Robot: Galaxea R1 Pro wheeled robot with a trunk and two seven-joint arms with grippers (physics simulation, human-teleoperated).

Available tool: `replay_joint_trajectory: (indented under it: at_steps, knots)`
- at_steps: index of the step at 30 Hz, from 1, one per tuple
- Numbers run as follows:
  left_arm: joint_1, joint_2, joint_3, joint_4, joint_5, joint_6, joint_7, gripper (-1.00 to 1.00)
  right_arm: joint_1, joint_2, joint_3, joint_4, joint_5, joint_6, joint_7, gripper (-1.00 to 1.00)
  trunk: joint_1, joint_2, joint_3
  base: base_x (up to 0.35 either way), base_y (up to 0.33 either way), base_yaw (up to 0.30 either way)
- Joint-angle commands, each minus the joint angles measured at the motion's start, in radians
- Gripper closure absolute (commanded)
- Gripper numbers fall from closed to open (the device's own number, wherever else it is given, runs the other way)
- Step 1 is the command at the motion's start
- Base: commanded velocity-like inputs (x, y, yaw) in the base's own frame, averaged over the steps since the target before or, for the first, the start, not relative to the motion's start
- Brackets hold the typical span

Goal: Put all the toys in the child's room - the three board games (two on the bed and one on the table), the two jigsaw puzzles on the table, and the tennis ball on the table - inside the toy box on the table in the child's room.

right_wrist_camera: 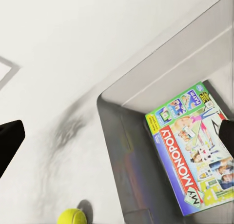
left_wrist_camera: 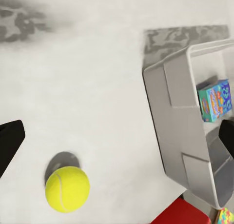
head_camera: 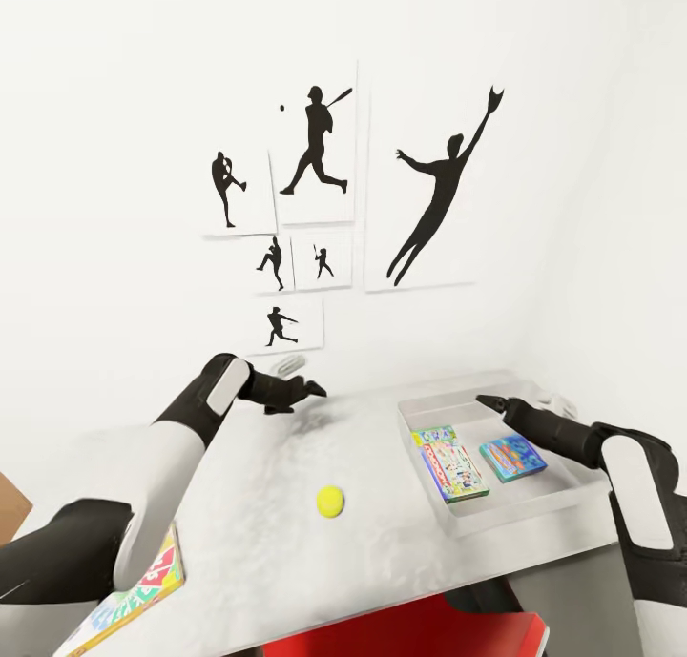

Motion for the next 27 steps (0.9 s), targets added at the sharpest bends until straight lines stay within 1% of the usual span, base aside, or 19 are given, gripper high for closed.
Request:
replay_joint_trajectory:
  at_steps: [1, 3, 8, 22, 27]
  knots:
    - [-0.009, -0.006, 0.0, 0.008, -0.01, 0.002, 0.009, -1.0, -0.005, -0.001, 0.006, -0.001, -0.009, 0.005, -0.018, -1.0, 0.001, -0.002, -0.002, 0.0, 0.0, 0.0]
    - [-0.016, -0.011, 0.002, 0.014, -0.008, 0.002, 0.024, -1.0, -0.008, -0.002, 0.011, -0.001, -0.009, 0.008, -0.028, -1.0, 0.001, -0.002, -0.002, 0.0, 0.0, 0.0]
    - [-0.022, -0.011, 0.004, 0.02, -0.005, 0.002, 0.037, -1.0, -0.012, -0.002, 0.017, 0.0, -0.011, 0.016, -0.035, -1.0, 0.001, -0.002, -0.002, 0.0, 0.0, 0.0]
    - [-0.023, -0.008, 0.004, 0.02, -0.004, 0.0, 0.04, -1.0, -0.012, 0.0, 0.019, 0.0, -0.013, 0.015, -0.041, -1.0, 0.001, -0.002, -0.002, 0.0, 0.0, 0.0]
    - [-0.023, -0.009, 0.004, 0.02, -0.005, 0.0, 0.041, -1.0, -0.018, 0.0, 0.025, -0.001, -0.013, 0.016, -0.08, -1.0, 0.001, -0.002, -0.002, 0.0, 0.0, 0.0]
